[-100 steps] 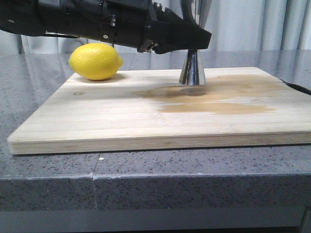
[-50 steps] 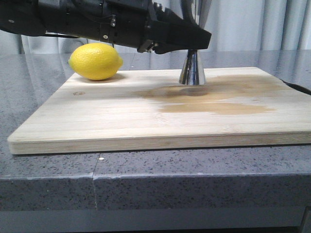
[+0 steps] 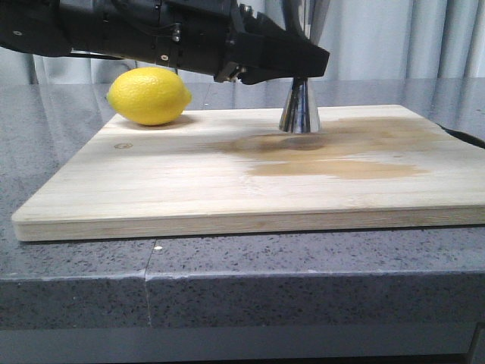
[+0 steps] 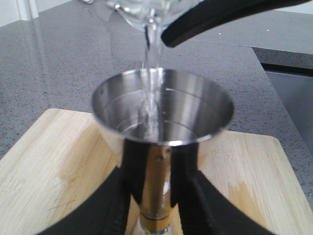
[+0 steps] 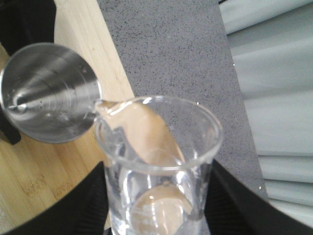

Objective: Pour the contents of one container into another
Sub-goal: 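Tilt the beaker over the jigger cup and pour the liquid in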

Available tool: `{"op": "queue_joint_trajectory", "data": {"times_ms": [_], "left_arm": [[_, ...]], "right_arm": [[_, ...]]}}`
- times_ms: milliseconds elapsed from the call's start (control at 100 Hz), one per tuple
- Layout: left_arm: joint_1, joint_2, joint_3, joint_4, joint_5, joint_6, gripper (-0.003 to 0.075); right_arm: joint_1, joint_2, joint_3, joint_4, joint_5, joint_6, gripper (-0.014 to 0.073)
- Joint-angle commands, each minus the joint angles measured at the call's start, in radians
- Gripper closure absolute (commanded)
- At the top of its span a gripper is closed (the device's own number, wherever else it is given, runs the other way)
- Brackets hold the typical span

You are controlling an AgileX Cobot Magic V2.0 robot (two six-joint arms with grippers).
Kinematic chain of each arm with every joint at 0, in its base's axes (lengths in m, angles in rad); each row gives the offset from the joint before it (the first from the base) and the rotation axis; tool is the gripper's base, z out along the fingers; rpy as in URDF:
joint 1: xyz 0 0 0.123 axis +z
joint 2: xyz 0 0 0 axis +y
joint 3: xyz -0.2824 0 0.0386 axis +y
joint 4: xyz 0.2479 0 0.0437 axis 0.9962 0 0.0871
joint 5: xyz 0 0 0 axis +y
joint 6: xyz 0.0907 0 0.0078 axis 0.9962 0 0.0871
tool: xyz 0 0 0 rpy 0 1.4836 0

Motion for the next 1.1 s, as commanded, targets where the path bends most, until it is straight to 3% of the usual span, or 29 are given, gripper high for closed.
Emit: {"op": "queue_joint_trajectory", "data": {"times_ms": [0, 450, 1090], "left_arm": [[-0.006, -0.052, -0.031, -0.077, 0.057, -0.007, 0.0533], [-0.006, -0.052, -0.031, -0.077, 0.057, -0.007, 0.0533], [-0.006, -0.052, -0.031, -0.077, 0.057, -0.007, 0.0533]], "right_arm": [[0.0, -0.031, -0.039, -0.026, -0.056, -0.042, 0.0276], [0.0, -0.031, -0.039, -0.026, -0.062, -0.183, 0.0276], [0.0, -0.031, -0.039, -0.026, -0.102, -0.277, 0.0276]]}}
